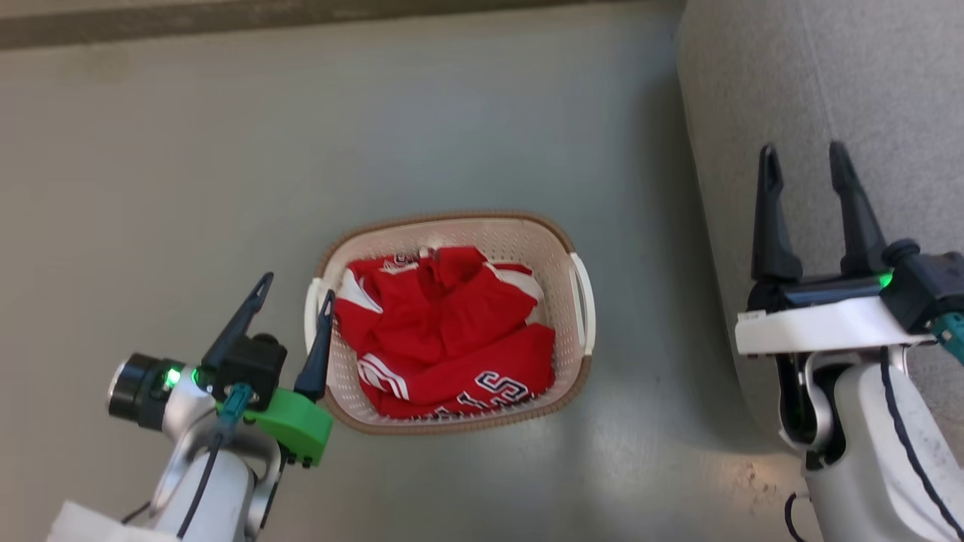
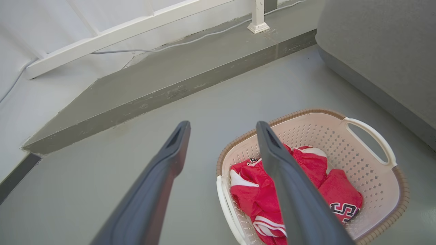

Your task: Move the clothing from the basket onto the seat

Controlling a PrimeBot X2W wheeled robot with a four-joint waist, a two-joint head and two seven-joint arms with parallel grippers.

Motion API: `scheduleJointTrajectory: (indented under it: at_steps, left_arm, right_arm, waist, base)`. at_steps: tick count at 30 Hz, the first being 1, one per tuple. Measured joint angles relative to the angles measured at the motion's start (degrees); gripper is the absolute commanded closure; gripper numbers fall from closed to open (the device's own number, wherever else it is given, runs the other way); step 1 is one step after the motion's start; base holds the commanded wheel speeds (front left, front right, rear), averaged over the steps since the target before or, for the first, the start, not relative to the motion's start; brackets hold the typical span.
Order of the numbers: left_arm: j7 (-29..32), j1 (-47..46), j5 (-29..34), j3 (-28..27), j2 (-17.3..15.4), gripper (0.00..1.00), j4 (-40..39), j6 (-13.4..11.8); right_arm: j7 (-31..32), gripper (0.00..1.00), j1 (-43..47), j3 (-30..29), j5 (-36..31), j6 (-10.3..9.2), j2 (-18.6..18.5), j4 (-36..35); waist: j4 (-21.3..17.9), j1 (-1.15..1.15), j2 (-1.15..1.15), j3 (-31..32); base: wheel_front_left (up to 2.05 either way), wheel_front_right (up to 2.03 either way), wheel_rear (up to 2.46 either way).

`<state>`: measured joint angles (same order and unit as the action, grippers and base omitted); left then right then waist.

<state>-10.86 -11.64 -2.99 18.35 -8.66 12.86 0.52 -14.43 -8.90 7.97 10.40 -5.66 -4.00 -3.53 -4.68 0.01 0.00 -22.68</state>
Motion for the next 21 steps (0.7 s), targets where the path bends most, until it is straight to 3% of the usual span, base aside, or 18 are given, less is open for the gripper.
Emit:
scheduleJointTrajectory:
  at_steps: [21]
  left_arm:
    - [4.7, -16.2, 5.4, 2.5, -3.7, 0.0, 11.9, 3.5]
  right_arm:
    - [-0.2, 0.0, -13.0, -1.0, 1.4, 0.01, 0.5, -4.0]
  waist:
    - [-5.3, 0.0, 0.0, -17.1]
  base:
    - [0.0, 0.0, 0.0]
